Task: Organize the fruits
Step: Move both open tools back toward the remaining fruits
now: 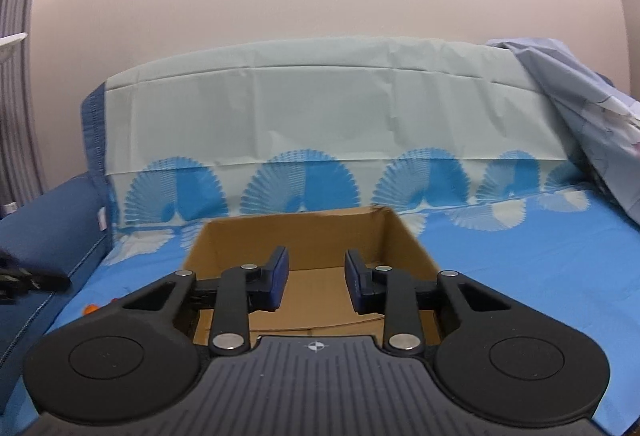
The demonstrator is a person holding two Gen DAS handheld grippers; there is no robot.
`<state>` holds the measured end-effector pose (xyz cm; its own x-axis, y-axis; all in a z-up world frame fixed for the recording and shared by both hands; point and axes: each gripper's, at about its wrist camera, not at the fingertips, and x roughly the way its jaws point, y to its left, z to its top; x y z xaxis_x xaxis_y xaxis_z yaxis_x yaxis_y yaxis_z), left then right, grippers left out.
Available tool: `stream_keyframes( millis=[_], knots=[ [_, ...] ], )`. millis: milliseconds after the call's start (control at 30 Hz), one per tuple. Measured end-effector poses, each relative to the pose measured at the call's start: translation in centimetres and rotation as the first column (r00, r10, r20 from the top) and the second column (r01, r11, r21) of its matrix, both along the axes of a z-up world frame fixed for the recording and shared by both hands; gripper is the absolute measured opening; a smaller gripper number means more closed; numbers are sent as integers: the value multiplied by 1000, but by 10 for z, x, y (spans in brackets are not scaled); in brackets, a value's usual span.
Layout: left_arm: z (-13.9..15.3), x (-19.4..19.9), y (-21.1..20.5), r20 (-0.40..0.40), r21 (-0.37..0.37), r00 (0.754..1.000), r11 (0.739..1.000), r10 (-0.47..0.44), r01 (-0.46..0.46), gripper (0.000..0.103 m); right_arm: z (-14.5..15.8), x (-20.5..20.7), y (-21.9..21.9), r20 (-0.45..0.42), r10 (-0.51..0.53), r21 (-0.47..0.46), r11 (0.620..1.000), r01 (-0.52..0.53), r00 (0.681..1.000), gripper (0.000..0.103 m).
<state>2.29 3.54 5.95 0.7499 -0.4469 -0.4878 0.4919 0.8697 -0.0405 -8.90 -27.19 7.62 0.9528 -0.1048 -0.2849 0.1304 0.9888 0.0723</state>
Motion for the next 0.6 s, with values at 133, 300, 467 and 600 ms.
stream_keyframes(
  millis=[133,300,467,600],
  knots=[
    [2,6,23,-39,-91,997,993,70,-74,17,-4,2,30,-7,108,-31,994,-108,994,32],
    [0,20,50,-110,-180,981,967,161,-179,17,-14,8,77,-25,260,-85,961,-261,965,32],
    [-1,43,66,-190,-215,959,944,211,-251,17,-28,16,123,-88,384,-124,911,-393,919,26],
    [-9,57,75,-257,-213,931,924,261,-318,17,-47,29,160,-180,439,-196,861,-470,880,26]
  ],
)
